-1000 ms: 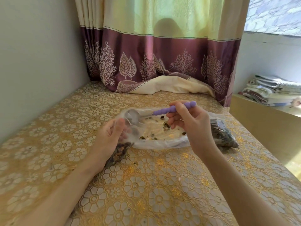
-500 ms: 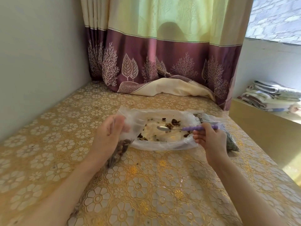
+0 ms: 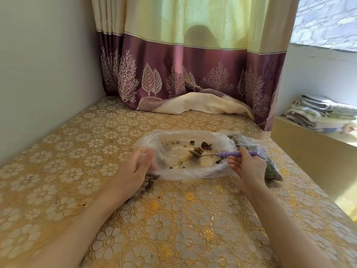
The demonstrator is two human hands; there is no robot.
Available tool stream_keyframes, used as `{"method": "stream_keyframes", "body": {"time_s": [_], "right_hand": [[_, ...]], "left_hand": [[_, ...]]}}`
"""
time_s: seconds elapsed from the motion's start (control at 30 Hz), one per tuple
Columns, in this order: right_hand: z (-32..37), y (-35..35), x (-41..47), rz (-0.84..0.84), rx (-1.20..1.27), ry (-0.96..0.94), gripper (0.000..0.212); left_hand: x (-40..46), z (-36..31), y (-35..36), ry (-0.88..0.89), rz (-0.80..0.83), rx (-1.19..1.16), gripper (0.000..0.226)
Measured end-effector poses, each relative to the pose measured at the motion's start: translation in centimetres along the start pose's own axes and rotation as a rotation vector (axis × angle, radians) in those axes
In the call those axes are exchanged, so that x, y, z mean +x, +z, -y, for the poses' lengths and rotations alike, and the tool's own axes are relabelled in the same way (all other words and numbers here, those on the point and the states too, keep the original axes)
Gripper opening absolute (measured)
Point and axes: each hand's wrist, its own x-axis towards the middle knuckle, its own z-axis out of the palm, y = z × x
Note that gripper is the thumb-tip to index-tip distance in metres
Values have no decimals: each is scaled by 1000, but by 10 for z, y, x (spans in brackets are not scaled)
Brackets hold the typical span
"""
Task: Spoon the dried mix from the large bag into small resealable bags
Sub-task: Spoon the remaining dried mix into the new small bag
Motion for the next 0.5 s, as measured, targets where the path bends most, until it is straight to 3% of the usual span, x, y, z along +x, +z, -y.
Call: {"method": "stream_keyframes", "body": {"time_s": [0.37,0.5], "right_hand": [[-4,6,9,38,50,-26,35],[-11,7,9,39,26,-51,24]], "left_hand": [[0,0,1,20,-6,13,44],[1,-1,1,3,-17,-24,53]]}}
